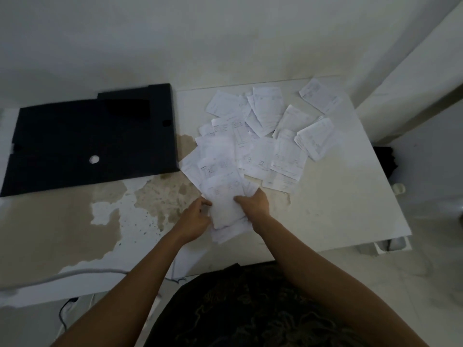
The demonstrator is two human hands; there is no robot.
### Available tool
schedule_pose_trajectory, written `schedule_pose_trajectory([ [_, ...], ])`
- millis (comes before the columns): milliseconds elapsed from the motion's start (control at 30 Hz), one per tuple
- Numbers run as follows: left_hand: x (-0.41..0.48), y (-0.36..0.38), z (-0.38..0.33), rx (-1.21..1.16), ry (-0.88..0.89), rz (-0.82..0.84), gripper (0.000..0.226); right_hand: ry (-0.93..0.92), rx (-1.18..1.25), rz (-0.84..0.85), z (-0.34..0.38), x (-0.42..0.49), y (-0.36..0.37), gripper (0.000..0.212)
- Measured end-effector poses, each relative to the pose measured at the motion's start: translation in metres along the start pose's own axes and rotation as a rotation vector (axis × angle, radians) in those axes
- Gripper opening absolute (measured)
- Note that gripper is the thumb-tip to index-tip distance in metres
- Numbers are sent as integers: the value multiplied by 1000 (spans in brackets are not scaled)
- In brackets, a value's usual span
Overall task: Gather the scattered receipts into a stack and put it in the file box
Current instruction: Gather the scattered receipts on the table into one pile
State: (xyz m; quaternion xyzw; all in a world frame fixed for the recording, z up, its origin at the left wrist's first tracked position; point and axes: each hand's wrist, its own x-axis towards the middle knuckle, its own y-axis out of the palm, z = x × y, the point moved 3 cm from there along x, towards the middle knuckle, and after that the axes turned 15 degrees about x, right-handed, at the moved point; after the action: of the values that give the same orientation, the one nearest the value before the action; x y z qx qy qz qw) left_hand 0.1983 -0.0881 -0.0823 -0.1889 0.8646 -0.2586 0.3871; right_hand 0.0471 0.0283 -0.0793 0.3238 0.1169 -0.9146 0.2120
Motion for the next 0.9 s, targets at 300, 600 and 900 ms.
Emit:
schedule_pose_trajectory([
  [300,-16,10,-11,-646,-364,-34,41,204,334,163,-4,-9,-34,35],
  [600,-21,40,-67,-1156,-127,282,44,115,396,248,4,-33,-74,35],
  [900,-8,19,-97,-437,78,18,30,-57,372,257,60,-18,-113,34],
])
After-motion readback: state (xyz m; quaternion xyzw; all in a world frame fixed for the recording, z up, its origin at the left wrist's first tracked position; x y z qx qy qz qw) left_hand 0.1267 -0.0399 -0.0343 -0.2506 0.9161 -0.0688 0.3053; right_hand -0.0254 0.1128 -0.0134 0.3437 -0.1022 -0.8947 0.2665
